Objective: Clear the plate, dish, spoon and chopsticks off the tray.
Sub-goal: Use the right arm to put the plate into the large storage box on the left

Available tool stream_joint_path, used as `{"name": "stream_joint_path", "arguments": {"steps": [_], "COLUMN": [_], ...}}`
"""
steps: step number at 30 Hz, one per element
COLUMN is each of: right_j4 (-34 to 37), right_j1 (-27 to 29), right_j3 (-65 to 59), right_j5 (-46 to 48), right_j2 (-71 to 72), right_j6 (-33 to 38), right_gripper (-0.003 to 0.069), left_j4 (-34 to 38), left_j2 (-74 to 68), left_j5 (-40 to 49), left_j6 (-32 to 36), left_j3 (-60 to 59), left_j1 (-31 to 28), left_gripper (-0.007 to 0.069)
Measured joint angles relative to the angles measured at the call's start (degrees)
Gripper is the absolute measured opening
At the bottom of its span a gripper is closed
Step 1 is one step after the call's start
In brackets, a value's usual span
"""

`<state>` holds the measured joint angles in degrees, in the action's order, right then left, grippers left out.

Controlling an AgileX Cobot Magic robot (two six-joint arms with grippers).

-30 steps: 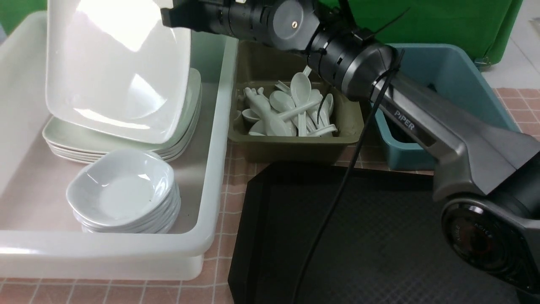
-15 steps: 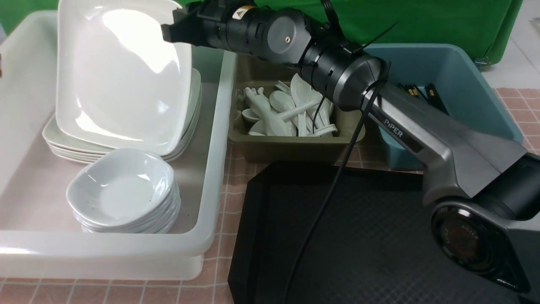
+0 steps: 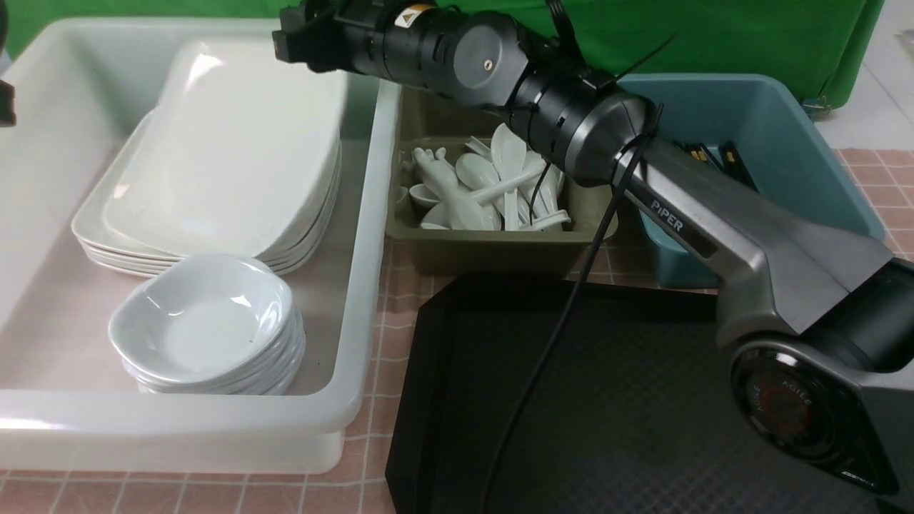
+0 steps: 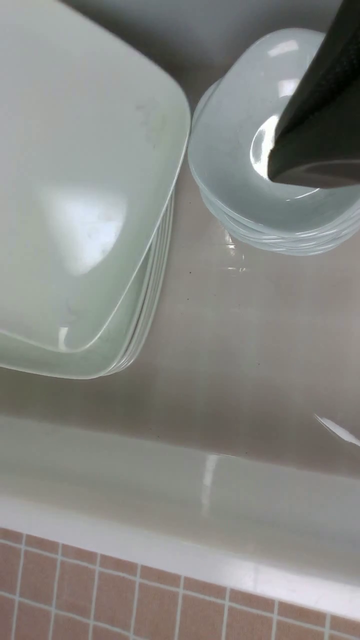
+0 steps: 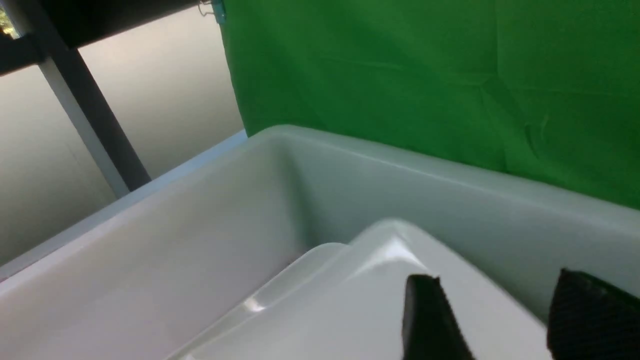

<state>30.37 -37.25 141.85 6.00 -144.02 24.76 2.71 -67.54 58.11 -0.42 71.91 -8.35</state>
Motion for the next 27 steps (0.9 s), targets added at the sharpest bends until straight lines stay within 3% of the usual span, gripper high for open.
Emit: {"name": "stream_joint_path", "arguments": {"steps": [7,10,11,12,13,14,16,20,27], "right_j4": [-0.14,-0.78,-1.21,-1.21,-2.74,-2.94,-5.97,-11.17,-16.44], "right_j1": [0.05,0.35,0.89,1.09,1.98,2.10,3.73,8.20,16.60], "right_j3": [0.00,0.00,0.00,0.00,0.00,0.00,0.00,-0.01,-8.02], "right_j5": [4.16,9.94,16.48,17.43,25.80,26.88,40.25,58.68,58.89], "right_j2": [0.45,1.78,3.80,4.48,7.63,8.11,13.89,24.76,41.21], "right_j6": [-0.09,-0.26,-0.47,-0.47,-0.66,-0.73,-1.71,-3.40,-8.29], "right_gripper": [0.0390,0.0342,0.0253,0.0239,0.0121,0.0099,0.0036,0.0030,0.0030], "left_j4": [0.01,0.19,0.25,0.25,0.33,0.39,0.72,1.36,8.83], "left_j2": [0.00,-0.02,-0.22,-0.27,-0.98,-0.98,-3.35,-9.44,-14.51], "left_j5": [0.00,-0.06,-0.43,-0.43,-0.93,-0.93,-1.12,-0.78,-2.42], "left_j6": [0.00,0.00,0.00,0.06,0.78,0.93,1.67,1.50,4.70], "left_j3": [0.00,0.00,0.00,0.00,0.00,0.00,0.00,0.00,0.00], "left_j1": [0.00,0.00,0.00,0.00,0.00,0.00,0.06,0.06,0.06], "left_gripper": [0.0001,0.0002,0.0003,0.0003,0.0003,0.0003,0.0003,0.0004,0.0004]}}
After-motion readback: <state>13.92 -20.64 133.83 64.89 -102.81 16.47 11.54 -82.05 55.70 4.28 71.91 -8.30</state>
